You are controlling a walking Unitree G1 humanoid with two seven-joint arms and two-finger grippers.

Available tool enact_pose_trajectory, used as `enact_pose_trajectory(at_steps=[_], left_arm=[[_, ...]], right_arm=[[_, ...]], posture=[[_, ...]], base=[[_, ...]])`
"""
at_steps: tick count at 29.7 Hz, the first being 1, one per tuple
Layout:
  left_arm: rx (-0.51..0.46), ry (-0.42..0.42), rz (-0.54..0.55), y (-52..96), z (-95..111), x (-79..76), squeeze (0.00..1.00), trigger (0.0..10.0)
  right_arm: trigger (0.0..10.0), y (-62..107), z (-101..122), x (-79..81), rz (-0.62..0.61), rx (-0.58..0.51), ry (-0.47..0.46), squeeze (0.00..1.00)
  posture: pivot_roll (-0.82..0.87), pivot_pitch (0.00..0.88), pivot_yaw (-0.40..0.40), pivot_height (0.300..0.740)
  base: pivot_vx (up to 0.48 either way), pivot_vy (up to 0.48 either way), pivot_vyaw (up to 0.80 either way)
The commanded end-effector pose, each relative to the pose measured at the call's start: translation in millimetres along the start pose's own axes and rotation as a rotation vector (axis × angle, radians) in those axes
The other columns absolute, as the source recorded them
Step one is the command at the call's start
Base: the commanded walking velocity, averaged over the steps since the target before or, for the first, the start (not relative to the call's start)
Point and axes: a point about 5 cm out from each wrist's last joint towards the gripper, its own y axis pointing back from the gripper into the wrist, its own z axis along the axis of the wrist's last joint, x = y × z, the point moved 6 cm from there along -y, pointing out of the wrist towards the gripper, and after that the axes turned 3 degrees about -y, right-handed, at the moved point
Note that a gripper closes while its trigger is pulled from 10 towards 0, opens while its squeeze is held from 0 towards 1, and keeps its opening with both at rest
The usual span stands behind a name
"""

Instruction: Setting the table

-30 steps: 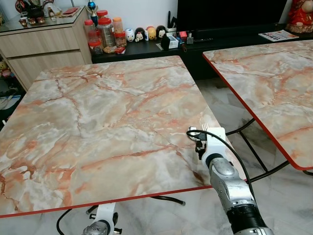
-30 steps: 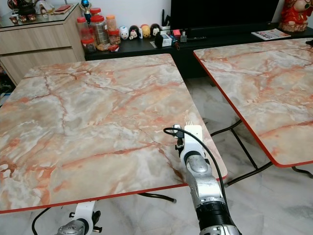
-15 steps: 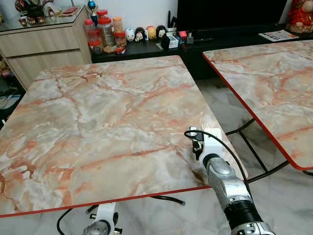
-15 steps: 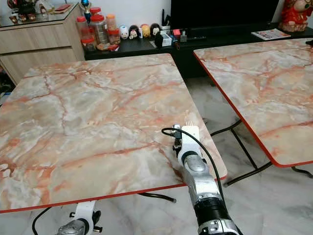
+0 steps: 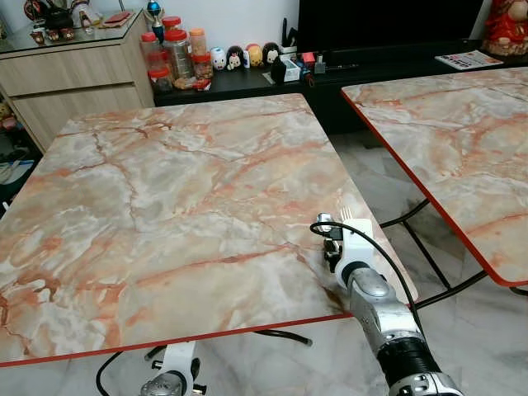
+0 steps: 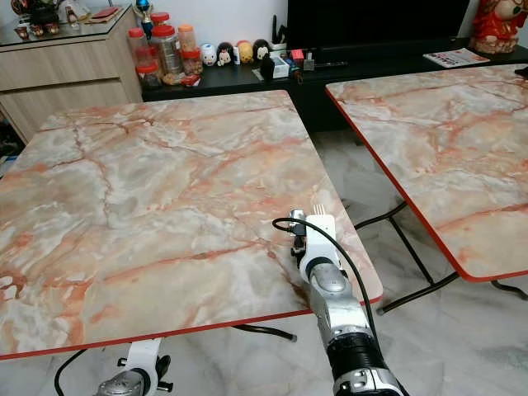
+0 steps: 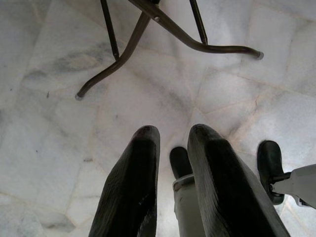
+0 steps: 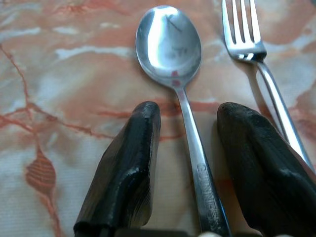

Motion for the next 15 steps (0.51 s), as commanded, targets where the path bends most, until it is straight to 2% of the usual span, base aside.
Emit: enact_pose_trajectory(at_steps=[1, 11, 12, 13, 15], left_arm=[[0.013, 0.007, 0.006, -0.1, -1.0, 3.0, 0.00, 10.0], [0.018, 0.005, -0.006, -0.3, -1.4, 0.6, 0.00, 10.0], [0.019, 0.006, -0.009, -0.4, -1.3, 0.0, 0.00, 10.0], [0.019, 0.006, -0.010, -0.4, -1.4, -0.3, 0.00, 10.0], [0.021, 0.006, -0.012, -0.4, -1.6, -0.7, 0.00, 10.0]], right_arm=[[10.0, -1.0, 3.4, 4.4, 0.013, -0.009, -0.013, 0.00], [10.0, -1.8, -1.3, 5.1, 0.015, 0.007, -0.017, 0.00], [1.8, -1.8, -1.9, 5.5, 0.017, 0.008, -0.017, 0.00], [0.0, -1.8, -2.1, 5.7, 0.018, 0.009, -0.017, 0.00], [0.0, -1.8, -2.8, 6.2, 0.019, 0.011, -0.016, 0.00]], posture=[[-0.02, 0.000, 0.034, 0.740], [-0.02, 0.000, 0.034, 0.740], [-0.02, 0.000, 0.034, 0.740], [-0.02, 0.000, 0.034, 0.740], [-0.02, 0.000, 0.033, 0.740]], base=[[0.000, 0.000, 0.00], [0.000, 0.000, 0.00], [0.000, 0.000, 0.00], [0.000, 0.000, 0.00], [0.000, 0.000, 0.00]])
